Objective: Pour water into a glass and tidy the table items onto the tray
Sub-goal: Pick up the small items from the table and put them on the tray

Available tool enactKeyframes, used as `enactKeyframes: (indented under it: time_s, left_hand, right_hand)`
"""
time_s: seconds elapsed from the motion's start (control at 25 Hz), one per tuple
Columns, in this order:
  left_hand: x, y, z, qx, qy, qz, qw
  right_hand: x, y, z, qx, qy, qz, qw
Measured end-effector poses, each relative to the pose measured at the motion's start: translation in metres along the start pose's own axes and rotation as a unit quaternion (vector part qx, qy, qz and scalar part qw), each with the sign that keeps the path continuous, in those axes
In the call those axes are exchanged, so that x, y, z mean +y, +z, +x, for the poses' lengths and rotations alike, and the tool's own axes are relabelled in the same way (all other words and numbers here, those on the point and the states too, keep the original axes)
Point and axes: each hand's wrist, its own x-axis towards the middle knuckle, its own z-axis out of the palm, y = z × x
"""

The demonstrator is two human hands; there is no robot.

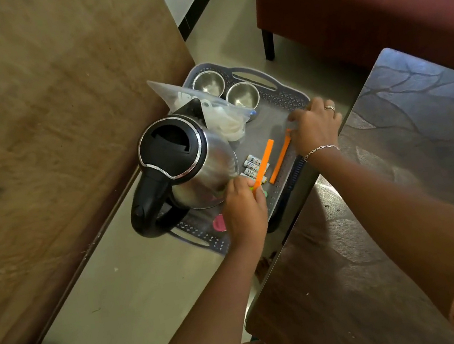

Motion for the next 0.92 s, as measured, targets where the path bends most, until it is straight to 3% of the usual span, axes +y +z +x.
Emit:
enactKeyframes:
  time_s: [0.12, 0.2, 0.32, 0.36, 0.44, 0.56, 0.68, 0.72, 0.8, 0.92]
  left_hand:
    - [0.007, 0.004, 0.009, -0.016, 0.018, 0.048, 0.999]
    - [0.010, 0.007, 0.015, -0.011, 0.066, 0.080, 0.995]
    - [0.006, 0.014, 0.024, 0.031, 0.183, 0.173, 0.967]
    - [0.007, 0.013, 0.024, 0.034, 0.214, 0.186, 0.958]
    - [0.007, 0.009, 0.028, 0.049, 0.264, 0.192, 0.944]
    - [0.011, 0.000, 0.035, 0.067, 0.272, 0.170, 0.945]
    - [0.015, -0.001, 0.020, 0.049, 0.179, 0.051, 0.981]
    - [0.013, 0.001, 0.010, 0.041, 0.161, 0.034, 0.986]
    - [0.003, 0.006, -0.004, 0.017, 0.130, 0.016, 0.991]
    - [-0.002, 0.014, 0.008, 0.001, 0.075, -0.035, 0.997]
  right_hand:
    - [0.005, -0.018, 0.001, 0.081, -0.027, 0.096, 0.992]
    - [0.002, -0.033, -0.006, 0.084, -0.150, 0.129, 0.977]
    - [-0.010, -0.046, -0.019, -0.116, -0.338, 0.022, 0.934]
    - [-0.015, -0.046, -0.021, -0.163, -0.366, -0.054, 0.915]
    - [-0.020, -0.048, -0.022, -0.185, -0.378, -0.125, 0.898]
    - [-0.021, -0.054, -0.019, -0.182, -0.299, -0.049, 0.935]
    - [-0.012, -0.056, -0.005, -0.131, -0.119, 0.071, 0.982]
    - [-0.010, -0.057, -0.001, -0.127, -0.043, 0.161, 0.978]
    - [-0.010, -0.055, 0.002, -0.140, 0.083, 0.320, 0.933]
    - [-0.015, -0.045, 0.001, -0.163, 0.147, 0.391, 0.894]
